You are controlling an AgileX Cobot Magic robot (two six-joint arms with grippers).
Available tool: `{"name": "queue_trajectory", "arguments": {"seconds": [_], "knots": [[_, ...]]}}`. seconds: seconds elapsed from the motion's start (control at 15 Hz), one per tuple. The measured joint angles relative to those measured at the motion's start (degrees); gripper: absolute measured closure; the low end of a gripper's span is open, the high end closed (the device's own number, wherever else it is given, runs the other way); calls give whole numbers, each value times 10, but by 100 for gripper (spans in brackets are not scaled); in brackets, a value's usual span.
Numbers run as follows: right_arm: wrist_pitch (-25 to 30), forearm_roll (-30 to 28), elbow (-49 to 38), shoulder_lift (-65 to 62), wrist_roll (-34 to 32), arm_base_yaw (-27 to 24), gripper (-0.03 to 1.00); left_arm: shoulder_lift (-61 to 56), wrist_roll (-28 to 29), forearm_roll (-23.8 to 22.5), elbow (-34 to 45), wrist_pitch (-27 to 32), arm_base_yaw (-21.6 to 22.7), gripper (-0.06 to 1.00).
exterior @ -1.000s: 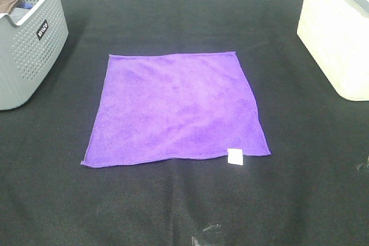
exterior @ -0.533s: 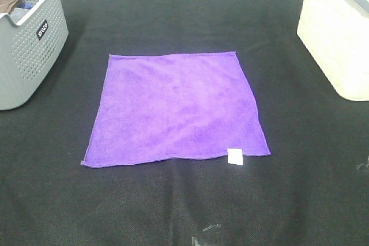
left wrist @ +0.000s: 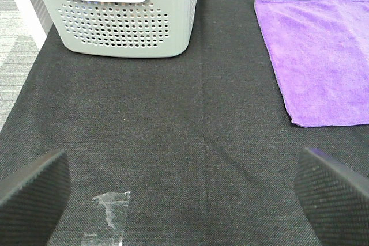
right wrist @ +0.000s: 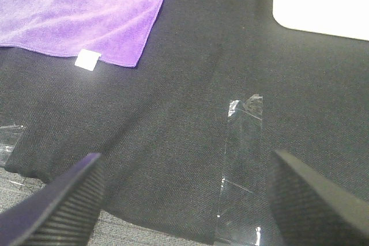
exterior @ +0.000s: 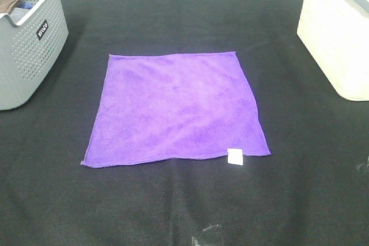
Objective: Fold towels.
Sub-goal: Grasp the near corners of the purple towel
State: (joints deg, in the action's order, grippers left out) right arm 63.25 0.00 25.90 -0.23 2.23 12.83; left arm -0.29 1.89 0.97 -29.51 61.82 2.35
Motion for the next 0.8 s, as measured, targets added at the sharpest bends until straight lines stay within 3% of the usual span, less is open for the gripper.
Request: {"name": "queue_trajectory", "arguments": {"seconds": [0.27,0.8], "knots": [[0,-7,0,0,-2,0,3,0,0,0,0,0,0,-4],[0,-32,0,0,-3,-7,0,0,0,1,0,0,0,-4]]}}
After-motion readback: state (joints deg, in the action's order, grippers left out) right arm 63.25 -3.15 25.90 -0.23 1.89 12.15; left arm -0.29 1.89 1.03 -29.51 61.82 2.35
